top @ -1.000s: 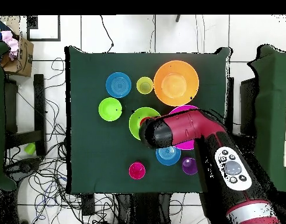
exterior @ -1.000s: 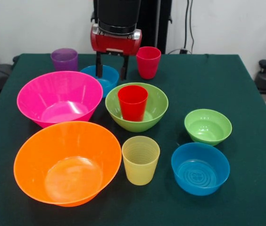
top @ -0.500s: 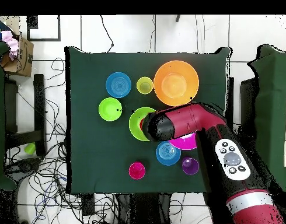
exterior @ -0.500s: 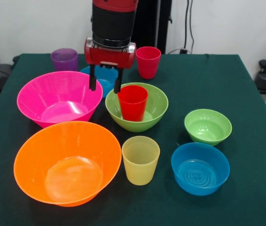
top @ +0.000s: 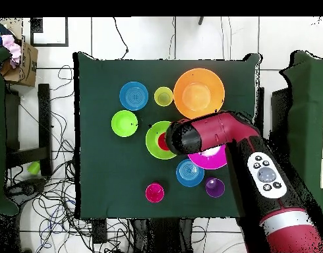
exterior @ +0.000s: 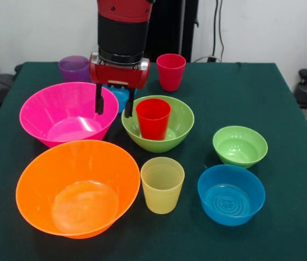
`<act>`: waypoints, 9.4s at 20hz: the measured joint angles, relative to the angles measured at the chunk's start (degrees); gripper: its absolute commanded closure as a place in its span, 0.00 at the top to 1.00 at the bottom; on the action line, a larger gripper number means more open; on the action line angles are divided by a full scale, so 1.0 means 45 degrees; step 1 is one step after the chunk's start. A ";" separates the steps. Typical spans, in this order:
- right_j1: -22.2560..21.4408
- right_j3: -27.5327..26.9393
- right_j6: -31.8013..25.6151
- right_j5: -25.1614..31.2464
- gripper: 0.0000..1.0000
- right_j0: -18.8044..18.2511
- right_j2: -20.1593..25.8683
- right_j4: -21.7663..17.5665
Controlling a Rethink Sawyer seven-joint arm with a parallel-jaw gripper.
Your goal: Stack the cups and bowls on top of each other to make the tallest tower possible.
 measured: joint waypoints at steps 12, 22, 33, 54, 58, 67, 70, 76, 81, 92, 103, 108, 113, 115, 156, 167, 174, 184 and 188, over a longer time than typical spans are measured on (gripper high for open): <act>0.0467 -0.0033 0.0000 0.0000 1.00 -0.0272 0.0321 -0.0180; 0.0631 0.0362 -0.1085 0.0000 1.00 -0.1385 0.0956 -0.0299; 0.0640 0.0449 -0.2666 0.0003 1.00 -0.1848 0.1139 -0.0346; 0.0849 0.0489 -0.1240 -0.2398 1.00 0.0744 -0.1482 0.0037; 0.0841 0.0491 -0.1085 -0.2284 1.00 0.0568 -0.1463 0.0410; 0.0822 0.0495 -0.1085 -0.1932 1.00 -0.0064 -0.1240 0.0412; 0.0818 0.0514 -0.1085 -0.1933 1.00 -0.0184 -0.1228 0.0412; 0.0543 0.0967 -0.1127 -0.1744 1.00 -0.0591 -0.0977 0.0484; -0.0538 0.1857 -0.1127 -0.0521 1.00 -0.1015 -0.0624 0.1203; -0.2151 0.2363 -0.1156 0.1428 1.00 -0.1278 0.0222 0.1784; -0.0511 0.2349 -0.3064 0.1428 1.00 -0.3381 0.1790 0.0870; 0.0084 0.2348 -0.4057 0.1428 1.00 -0.4154 0.2176 0.0616; 0.0630 0.2306 -0.4942 0.1428 1.00 -0.4857 0.2617 0.0613; 0.0819 0.2242 -0.5258 0.1428 1.00 -0.5041 0.2734 0.0611; 0.1372 -0.1963 -0.7416 0.3764 1.00 -0.4875 0.3473 -0.0621; 0.2797 -0.2613 -0.9138 0.3733 1.00 -0.5146 0.3484 -0.1338; 0.2937 -0.2630 -0.9292 0.3440 1.00 -0.5146 0.3481 -0.1428; 0.2934 -0.2674 -0.9504 0.3442 1.00 -0.5144 0.3475 -0.1571; 0.2934 -0.2674 -0.9805 0.3440 1.00 -0.5144 0.3404 -0.2005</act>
